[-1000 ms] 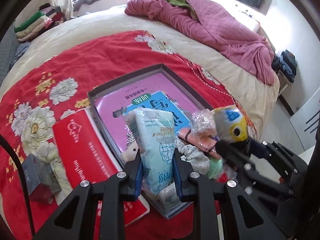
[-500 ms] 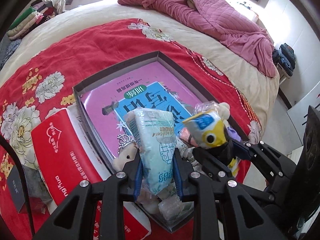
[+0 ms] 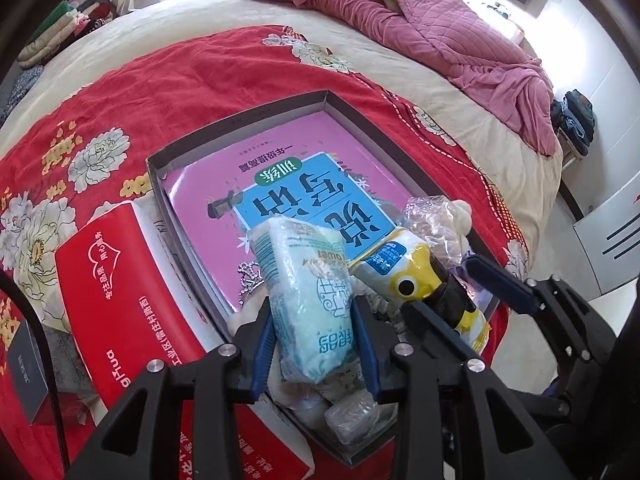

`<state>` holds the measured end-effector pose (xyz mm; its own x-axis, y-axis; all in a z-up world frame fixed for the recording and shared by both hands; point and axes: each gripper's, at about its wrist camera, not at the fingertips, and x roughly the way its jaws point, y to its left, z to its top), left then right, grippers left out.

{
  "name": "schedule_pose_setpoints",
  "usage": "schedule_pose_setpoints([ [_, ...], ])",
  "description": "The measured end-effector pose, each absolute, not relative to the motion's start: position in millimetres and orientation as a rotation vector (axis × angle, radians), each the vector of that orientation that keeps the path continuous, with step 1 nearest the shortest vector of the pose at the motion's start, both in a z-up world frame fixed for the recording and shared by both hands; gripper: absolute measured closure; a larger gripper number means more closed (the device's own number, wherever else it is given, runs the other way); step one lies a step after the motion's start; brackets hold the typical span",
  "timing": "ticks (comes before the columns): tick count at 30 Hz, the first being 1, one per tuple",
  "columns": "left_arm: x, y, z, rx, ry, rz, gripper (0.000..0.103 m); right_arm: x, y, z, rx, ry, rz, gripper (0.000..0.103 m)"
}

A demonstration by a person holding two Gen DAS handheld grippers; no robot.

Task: Organize soft objects
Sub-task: 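Release the tissue pack with the left tool while the right tool releases the yellow snack bag in the tray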

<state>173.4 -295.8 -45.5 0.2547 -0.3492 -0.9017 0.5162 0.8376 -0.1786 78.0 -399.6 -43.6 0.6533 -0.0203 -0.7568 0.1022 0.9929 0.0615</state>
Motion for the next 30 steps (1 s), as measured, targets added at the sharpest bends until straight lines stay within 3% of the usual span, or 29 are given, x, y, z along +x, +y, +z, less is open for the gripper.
schedule_pose_setpoints([
  [7,171,-294,-40,0.16,1.169,-0.595,0.048,65,-404,-28,0.093,0.842,-0.088,0.041],
  [8,170,-292,-39,0.158,1.163,-0.594,0.048,64,-404,-25,0.09,0.836,-0.095,0.036],
  [11,166,-290,-35,0.157,1.155,-0.596,0.046,58,-406,-19,0.09,0.826,-0.099,0.033],
  [30,133,-256,7,0.143,1.07,-0.564,0.04,19,-402,11,0.066,0.767,-0.181,0.03],
])
